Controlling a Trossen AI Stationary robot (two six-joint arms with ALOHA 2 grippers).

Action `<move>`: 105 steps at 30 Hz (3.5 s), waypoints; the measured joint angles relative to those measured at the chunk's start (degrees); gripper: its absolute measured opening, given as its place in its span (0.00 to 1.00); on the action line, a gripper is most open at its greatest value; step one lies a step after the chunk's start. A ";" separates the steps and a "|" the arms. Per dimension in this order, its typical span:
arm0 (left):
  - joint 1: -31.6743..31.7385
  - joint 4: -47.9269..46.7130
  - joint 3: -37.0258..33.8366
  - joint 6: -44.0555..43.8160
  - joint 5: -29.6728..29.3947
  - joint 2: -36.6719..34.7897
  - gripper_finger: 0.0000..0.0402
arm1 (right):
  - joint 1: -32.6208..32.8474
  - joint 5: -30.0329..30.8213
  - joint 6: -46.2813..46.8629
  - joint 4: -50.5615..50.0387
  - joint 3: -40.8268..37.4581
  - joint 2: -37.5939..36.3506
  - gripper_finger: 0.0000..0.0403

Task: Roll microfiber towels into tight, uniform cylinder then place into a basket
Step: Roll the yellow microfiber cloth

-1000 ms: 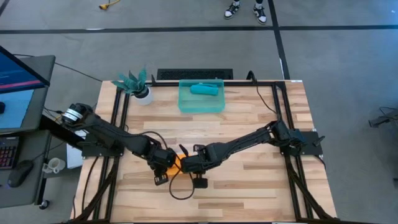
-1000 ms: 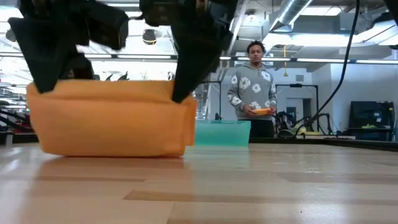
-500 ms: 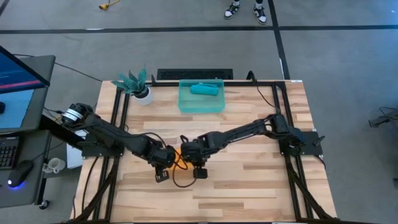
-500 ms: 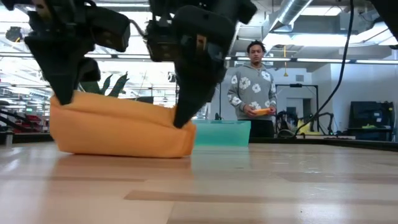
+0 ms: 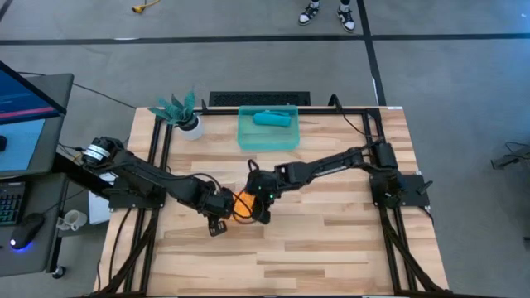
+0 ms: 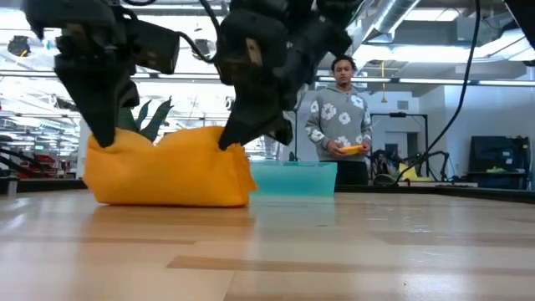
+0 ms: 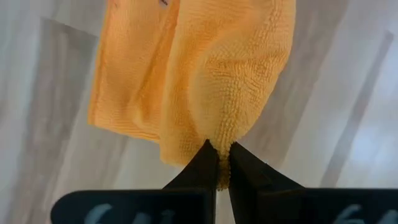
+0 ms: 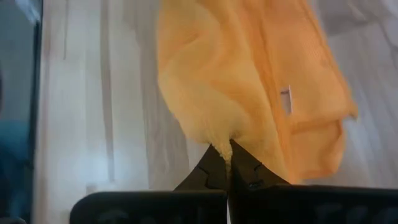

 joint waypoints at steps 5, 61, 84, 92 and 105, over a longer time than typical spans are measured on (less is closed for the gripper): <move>1.49 -1.12 0.00 -0.23 -1.42 -0.02 0.02 | -2.05 -0.91 6.96 0.54 -2.68 0.55 0.01; -4.67 13.94 -5.99 11.90 -9.41 -9.13 0.33 | -2.98 -0.46 18.57 6.42 -7.81 4.59 0.01; 8.02 39.04 -27.50 7.03 -10.70 -8.57 0.32 | -3.12 -4.04 22.25 7.29 -7.92 4.69 0.13; 7.42 41.13 -30.03 5.71 -9.26 -8.68 0.32 | -4.10 -5.53 28.51 8.32 -7.92 4.75 0.27; 7.14 40.79 -30.14 4.47 -7.86 -8.59 0.32 | -4.75 -0.35 23.86 4.09 -8.21 -1.86 0.29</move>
